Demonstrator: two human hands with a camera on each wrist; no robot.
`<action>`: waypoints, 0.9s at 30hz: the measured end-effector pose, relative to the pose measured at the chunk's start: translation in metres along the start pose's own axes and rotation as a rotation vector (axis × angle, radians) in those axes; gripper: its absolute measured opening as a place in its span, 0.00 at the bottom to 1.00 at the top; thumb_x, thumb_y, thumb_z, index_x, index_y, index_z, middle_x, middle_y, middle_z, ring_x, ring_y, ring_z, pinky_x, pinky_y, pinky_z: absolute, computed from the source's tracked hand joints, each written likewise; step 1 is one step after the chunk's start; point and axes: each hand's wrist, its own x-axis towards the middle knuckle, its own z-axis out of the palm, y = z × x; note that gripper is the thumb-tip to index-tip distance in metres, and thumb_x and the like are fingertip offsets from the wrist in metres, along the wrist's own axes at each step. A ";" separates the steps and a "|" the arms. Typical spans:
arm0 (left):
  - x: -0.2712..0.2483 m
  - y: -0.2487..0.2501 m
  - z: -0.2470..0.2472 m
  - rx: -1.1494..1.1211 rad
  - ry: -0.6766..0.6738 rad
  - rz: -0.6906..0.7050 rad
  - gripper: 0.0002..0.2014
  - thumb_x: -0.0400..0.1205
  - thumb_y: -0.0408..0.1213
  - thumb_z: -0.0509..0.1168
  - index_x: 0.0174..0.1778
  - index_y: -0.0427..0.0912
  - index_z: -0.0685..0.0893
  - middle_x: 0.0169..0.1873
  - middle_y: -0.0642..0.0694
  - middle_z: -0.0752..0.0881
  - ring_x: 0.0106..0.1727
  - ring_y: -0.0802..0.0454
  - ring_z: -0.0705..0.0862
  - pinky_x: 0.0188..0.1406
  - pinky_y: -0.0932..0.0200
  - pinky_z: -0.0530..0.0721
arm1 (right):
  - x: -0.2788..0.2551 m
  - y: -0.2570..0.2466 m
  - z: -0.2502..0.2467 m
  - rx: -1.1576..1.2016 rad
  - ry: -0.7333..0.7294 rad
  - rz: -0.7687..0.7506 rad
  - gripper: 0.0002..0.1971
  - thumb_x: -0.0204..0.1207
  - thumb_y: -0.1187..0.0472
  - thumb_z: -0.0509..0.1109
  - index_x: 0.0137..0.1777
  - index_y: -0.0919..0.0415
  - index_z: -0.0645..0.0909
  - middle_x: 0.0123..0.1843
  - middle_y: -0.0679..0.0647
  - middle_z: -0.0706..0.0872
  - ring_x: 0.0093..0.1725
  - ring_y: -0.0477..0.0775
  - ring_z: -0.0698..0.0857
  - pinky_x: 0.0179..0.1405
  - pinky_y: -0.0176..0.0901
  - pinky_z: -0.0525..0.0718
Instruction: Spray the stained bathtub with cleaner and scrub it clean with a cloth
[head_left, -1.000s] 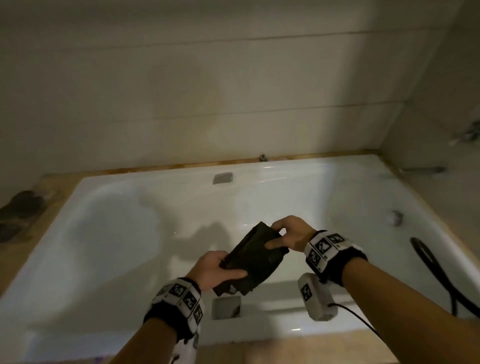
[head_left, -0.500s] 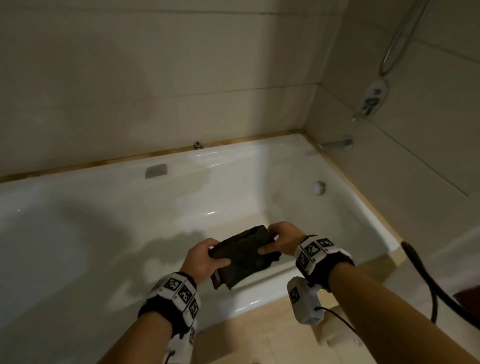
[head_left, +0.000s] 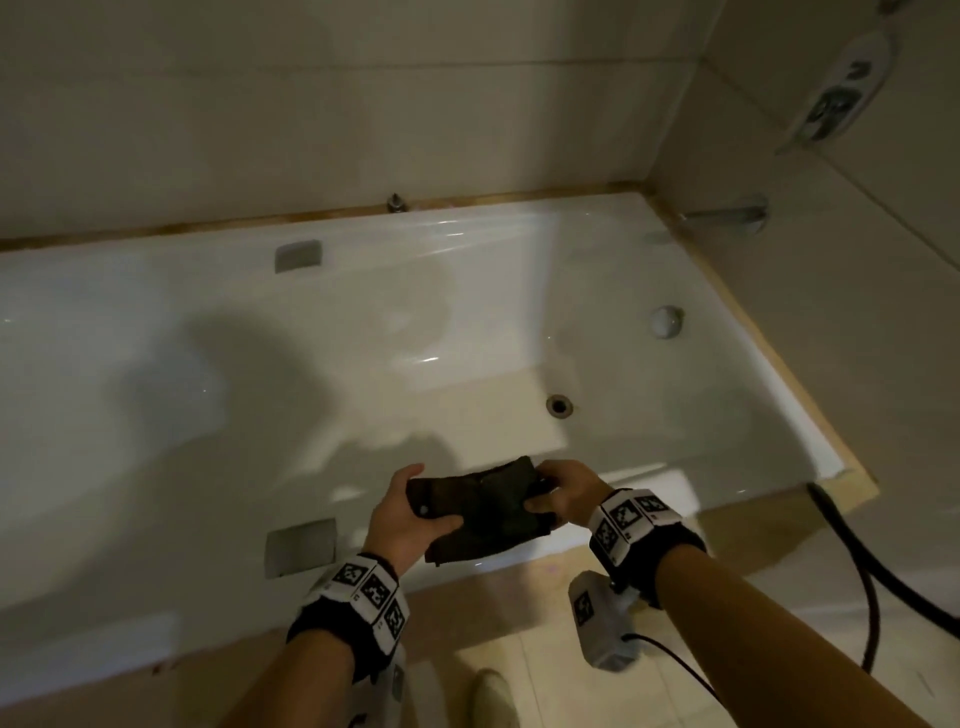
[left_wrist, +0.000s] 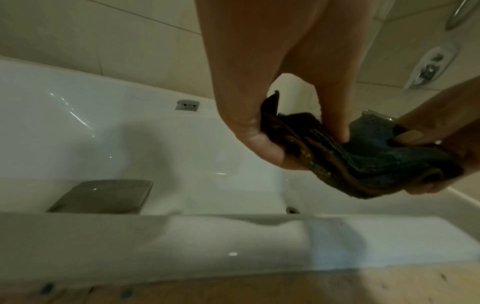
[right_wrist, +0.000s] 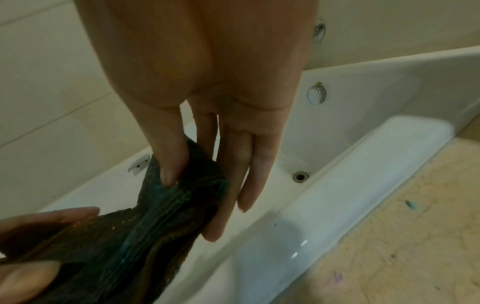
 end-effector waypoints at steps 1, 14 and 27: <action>0.003 -0.008 0.003 0.030 -0.013 0.000 0.40 0.70 0.31 0.77 0.76 0.46 0.65 0.67 0.40 0.76 0.68 0.42 0.77 0.68 0.51 0.77 | 0.007 0.006 0.007 -0.013 -0.006 0.010 0.18 0.74 0.69 0.71 0.63 0.72 0.76 0.51 0.62 0.80 0.48 0.65 0.84 0.47 0.54 0.88; 0.009 -0.082 0.038 0.203 -0.027 -0.084 0.31 0.76 0.27 0.69 0.75 0.39 0.67 0.61 0.37 0.80 0.62 0.43 0.80 0.61 0.57 0.78 | 0.047 0.070 0.056 -0.325 -0.021 0.131 0.21 0.73 0.55 0.74 0.62 0.65 0.79 0.54 0.56 0.80 0.56 0.55 0.81 0.55 0.40 0.78; -0.003 -0.028 0.007 0.371 0.137 -0.103 0.21 0.81 0.29 0.62 0.71 0.43 0.73 0.61 0.40 0.82 0.61 0.43 0.81 0.62 0.55 0.78 | 0.028 0.034 0.016 -0.525 0.088 -0.008 0.18 0.79 0.60 0.65 0.68 0.61 0.73 0.70 0.59 0.77 0.69 0.57 0.76 0.63 0.40 0.73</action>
